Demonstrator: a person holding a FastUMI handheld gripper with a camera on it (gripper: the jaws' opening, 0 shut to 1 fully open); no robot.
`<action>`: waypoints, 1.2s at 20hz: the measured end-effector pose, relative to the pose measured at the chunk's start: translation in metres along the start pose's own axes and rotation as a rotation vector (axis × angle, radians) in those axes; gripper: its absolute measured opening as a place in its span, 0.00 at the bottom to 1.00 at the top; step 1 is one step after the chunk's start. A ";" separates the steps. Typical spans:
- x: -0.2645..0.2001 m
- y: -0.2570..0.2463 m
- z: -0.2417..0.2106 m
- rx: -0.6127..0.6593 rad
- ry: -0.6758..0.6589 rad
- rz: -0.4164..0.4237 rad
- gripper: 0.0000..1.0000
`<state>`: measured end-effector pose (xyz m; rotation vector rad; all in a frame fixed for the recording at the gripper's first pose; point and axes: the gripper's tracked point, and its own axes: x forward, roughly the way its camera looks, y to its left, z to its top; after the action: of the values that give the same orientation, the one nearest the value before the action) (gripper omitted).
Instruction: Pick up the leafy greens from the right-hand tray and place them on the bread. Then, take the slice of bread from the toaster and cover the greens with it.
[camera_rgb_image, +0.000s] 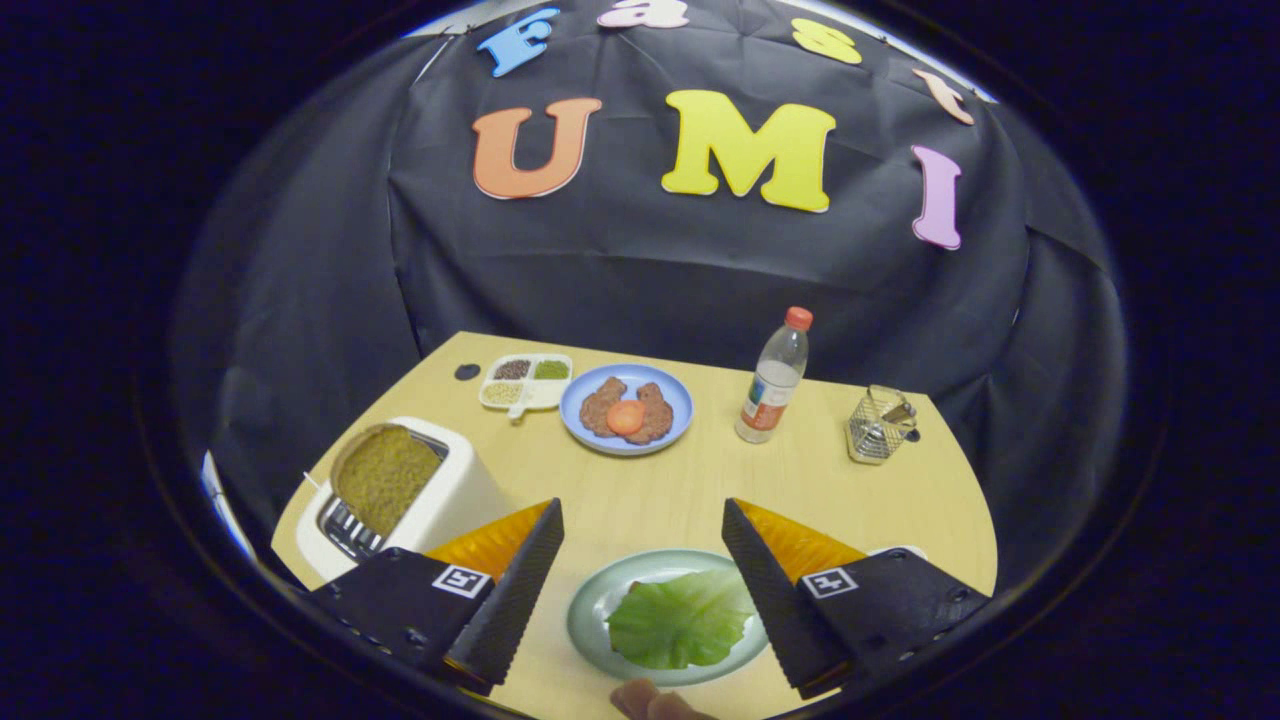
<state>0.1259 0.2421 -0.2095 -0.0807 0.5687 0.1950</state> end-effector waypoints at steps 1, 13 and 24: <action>-0.004 0.013 0.007 0.020 -0.006 0.018 0.97; -0.020 0.158 0.033 0.013 0.001 0.115 0.95; 0.026 0.183 0.003 -0.007 0.142 -0.040 0.73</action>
<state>0.1112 0.4254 -0.2250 -0.1129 0.7074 0.1535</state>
